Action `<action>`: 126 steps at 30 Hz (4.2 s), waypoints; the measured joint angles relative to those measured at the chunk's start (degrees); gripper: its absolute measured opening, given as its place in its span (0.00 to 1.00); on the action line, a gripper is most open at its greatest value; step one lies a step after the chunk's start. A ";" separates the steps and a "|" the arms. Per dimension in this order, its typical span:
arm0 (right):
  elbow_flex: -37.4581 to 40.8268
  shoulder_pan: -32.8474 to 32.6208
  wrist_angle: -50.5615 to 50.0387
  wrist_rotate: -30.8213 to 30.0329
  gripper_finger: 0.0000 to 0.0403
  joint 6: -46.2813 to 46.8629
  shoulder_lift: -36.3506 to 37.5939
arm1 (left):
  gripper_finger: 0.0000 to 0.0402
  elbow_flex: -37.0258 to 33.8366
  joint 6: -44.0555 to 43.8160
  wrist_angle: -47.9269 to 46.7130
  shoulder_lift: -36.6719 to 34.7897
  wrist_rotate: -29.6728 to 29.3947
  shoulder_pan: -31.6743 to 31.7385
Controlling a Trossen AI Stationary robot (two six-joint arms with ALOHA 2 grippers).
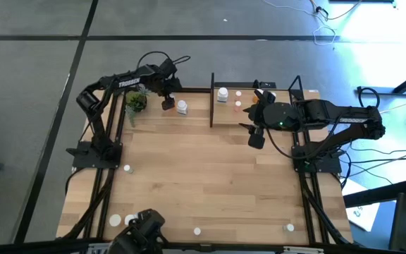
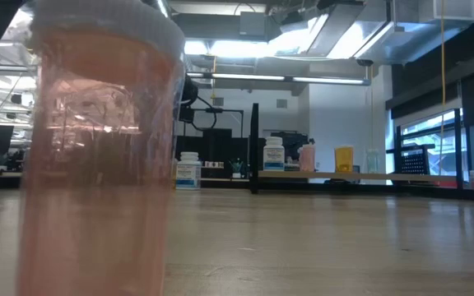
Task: Pick and place medicine bottles onto shelf by color
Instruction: Put the top left orange pill bottle on the shelf
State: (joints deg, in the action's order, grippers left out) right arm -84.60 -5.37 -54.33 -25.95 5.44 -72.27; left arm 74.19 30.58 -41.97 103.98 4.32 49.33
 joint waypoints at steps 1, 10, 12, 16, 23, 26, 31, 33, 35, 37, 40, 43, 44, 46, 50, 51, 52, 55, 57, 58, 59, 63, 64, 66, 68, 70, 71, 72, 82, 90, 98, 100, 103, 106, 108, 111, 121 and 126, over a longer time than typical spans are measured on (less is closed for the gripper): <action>0.00 0.00 0.00 0.01 0.59 0.02 0.00 | 0.74 0.00 -0.01 -0.05 0.00 0.06 0.08; 0.00 0.00 0.02 0.01 0.59 0.03 0.00 | 0.74 0.00 -0.03 0.02 0.00 0.06 0.17; 0.00 0.00 0.02 0.01 0.59 0.03 0.00 | 0.74 0.00 -0.05 0.00 0.00 0.04 0.17; 0.00 0.00 0.02 0.01 0.59 0.06 0.00 | 0.74 0.00 -0.09 0.03 0.33 0.07 0.17; 0.02 0.00 0.02 0.03 0.59 0.06 0.00 | 0.74 0.00 -0.43 -1.01 2.56 0.49 -0.22; 0.02 0.00 0.02 0.03 0.59 0.08 0.00 | 0.74 0.00 -0.42 -0.81 2.56 -0.55 -0.35; 0.02 0.00 0.03 0.03 0.59 0.08 0.00 | 0.74 0.00 -0.40 -0.81 2.54 -0.73 -0.33; 0.02 0.00 0.04 0.03 0.59 0.08 0.00 | 0.74 0.00 -0.41 -0.82 2.55 -0.73 -0.36; 0.02 0.00 0.04 0.03 0.59 0.08 0.00 | 0.74 0.00 -0.43 -0.99 2.55 -0.73 -0.53; 0.02 0.00 0.04 0.03 0.59 0.08 0.00 | 0.74 0.00 -0.43 -0.98 2.55 -0.73 -0.70; 0.02 0.00 0.04 0.03 0.59 0.10 0.00 | 0.74 0.00 -0.47 -0.79 2.54 -0.86 -0.76; 0.02 0.00 0.04 0.03 0.59 0.32 0.00 | 0.74 0.00 -0.51 -0.81 2.54 -2.44 -1.34; 0.02 0.00 0.04 0.03 0.59 0.30 0.00 | 0.74 0.00 -0.50 -0.81 2.54 -3.33 -1.57; 0.02 0.00 0.04 0.04 0.59 0.32 0.00 | 0.74 0.00 -0.45 -0.89 2.54 -4.98 -2.04; 0.02 0.00 0.04 0.05 0.59 0.32 0.00 | 0.74 0.00 -0.40 -1.03 2.54 -9.42 -3.19; 0.02 -0.02 0.04 0.03 0.59 0.37 0.00 | 0.74 -0.01 -0.31 -1.01 2.54 -9.58 -3.40; 0.02 0.00 0.04 0.06 0.59 0.49 0.00 | 0.74 0.00 -0.16 -1.02 2.54 -9.56 -3.60; 0.02 0.00 0.04 0.05 0.59 0.93 0.00 | 0.74 0.00 -0.12 -1.01 2.54 -9.45 -4.04; 0.02 0.00 0.04 0.05 0.59 1.81 0.00 | 0.74 0.00 -0.11 -1.01 2.54 -9.41 -4.35; 0.02 -0.01 0.04 0.05 0.59 1.99 0.00 | 0.74 -0.01 -0.10 -1.01 2.54 -9.40 -4.52; 0.02 -0.01 0.04 0.05 0.59 2.00 0.00 | 0.74 0.00 -0.09 -1.01 2.54 -9.40 -4.65; 0.02 0.00 0.04 0.05 0.59 1.96 0.01 | 0.72 0.00 0.10 -1.01 2.54 -9.38 -5.19; 0.02 -0.02 0.04 0.06 0.59 1.91 0.00 | 0.71 0.00 0.08 -1.01 2.53 -9.38 -5.27; 0.02 0.00 0.04 0.04 0.59 1.76 0.00 | 0.68 0.00 0.08 -1.02 2.51 -9.37 -5.32; 0.02 -0.02 0.04 0.03 0.59 1.76 0.00 | 0.65 0.00 0.08 -1.03 2.51 -9.41 -5.29; 0.02 0.00 0.04 0.06 0.59 1.74 0.00 | 0.61 0.00 0.06 -1.06 2.51 -9.81 -5.27; 0.02 0.00 0.04 0.05 0.59 1.74 0.00 | 0.59 0.00 0.07 -1.17 2.51 -9.92 -5.27; 0.02 -0.01 0.04 0.03 0.59 1.76 0.00 | 0.57 0.00 0.06 -1.42 2.51 -9.97 -5.27; 0.02 -0.02 0.03 0.04 0.59 1.67 0.00 | 0.47 0.04 -1.41 -4.86 2.21 -9.88 -5.26; 0.02 -0.02 -0.43 0.06 0.59 1.61 0.00 | 0.47 -0.07 -4.82 -9.00 -2.00 -9.11 -5.47; 0.02 -0.02 -0.33 0.54 0.59 1.83 0.00 | 0.47 -0.04 -11.36 -15.65 -9.37 -9.12 -7.37; 0.02 -0.02 -0.20 0.54 0.59 1.78 0.01 | 0.47 -0.04 -14.06 -16.79 -11.32 -9.10 -8.81; 0.02 0.00 0.69 0.57 0.59 2.31 0.00 | 0.47 -0.03 -17.53 -17.86 -14.73 -9.13 -11.60; 0.02 -0.02 1.09 0.60 0.59 4.20 0.01 | 0.47 0.00 -21.51 -19.58 -17.70 -9.08 -14.92; 0.02 -0.02 1.34 0.65 0.59 6.19 0.02 | 0.47 0.00 -24.95 -20.38 -19.48 -9.09 -17.69; 0.02 -0.02 1.38 0.89 0.59 10.57 0.01 | 0.47 0.00 -30.13 -21.50 -21.34 -9.07 -22.19; 0.02 -0.02 0.82 2.22 0.59 7.96 0.02 | 0.47 -0.01 -46.66 -19.93 -20.79 -9.14 -42.38; 0.02 -0.15 -1.57 7.63 0.59 1.68 0.04 | 0.47 0.00 -52.68 -14.68 -18.61 -9.27 -49.37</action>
State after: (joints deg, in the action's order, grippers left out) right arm -84.58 -5.52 -55.90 -18.32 7.12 -72.23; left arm 74.19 -22.10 -56.66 85.38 -4.95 -0.04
